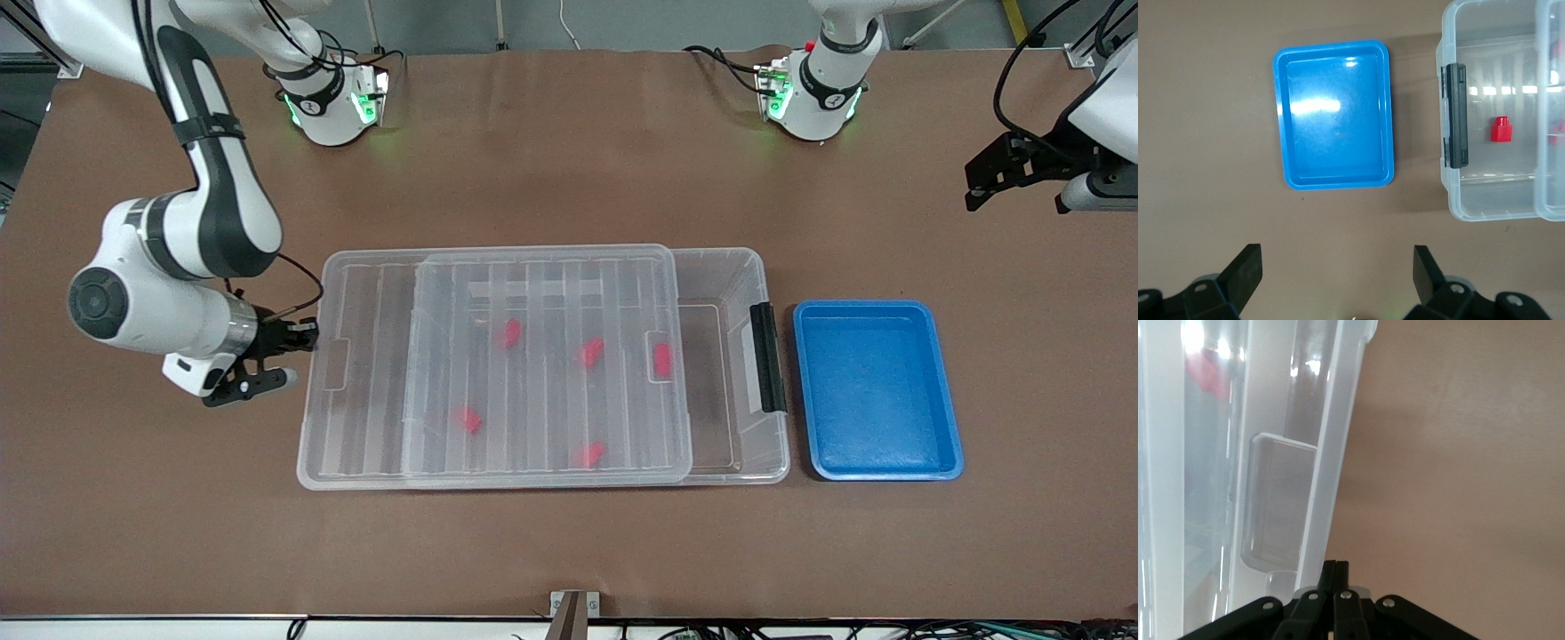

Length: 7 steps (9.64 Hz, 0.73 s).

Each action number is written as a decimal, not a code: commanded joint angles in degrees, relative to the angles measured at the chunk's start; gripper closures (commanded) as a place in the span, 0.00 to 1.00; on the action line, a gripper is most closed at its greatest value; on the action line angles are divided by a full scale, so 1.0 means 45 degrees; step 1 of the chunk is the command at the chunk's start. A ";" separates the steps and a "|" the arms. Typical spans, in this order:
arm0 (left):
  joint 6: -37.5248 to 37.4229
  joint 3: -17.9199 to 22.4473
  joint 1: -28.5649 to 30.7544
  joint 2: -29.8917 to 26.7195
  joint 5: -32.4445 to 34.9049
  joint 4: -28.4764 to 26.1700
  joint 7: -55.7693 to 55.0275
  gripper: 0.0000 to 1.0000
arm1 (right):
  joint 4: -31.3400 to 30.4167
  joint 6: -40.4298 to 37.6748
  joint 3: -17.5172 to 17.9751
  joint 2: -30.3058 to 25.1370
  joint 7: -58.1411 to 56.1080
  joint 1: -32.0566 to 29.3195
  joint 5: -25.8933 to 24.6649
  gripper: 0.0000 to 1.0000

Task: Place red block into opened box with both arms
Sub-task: 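Push the lid back over the box opening with the right gripper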

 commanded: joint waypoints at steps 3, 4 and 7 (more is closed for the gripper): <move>-0.0224 -0.0110 0.0071 0.0055 -0.0282 -0.0431 -0.0017 0.00 | 0.0047 0.0728 -0.0099 0.0321 0.1538 0.1513 0.0282 1.00; -0.0224 -0.0110 0.0091 0.0093 -0.0282 -0.0470 -0.0017 0.00 | 0.0242 0.0748 -0.0079 0.0555 0.1813 0.1729 0.0282 1.00; -0.0224 -0.0071 0.0091 0.0269 -0.0282 -0.0412 -0.0036 0.00 | 0.0400 0.0729 -0.0099 0.0635 0.1855 0.1829 0.0263 0.99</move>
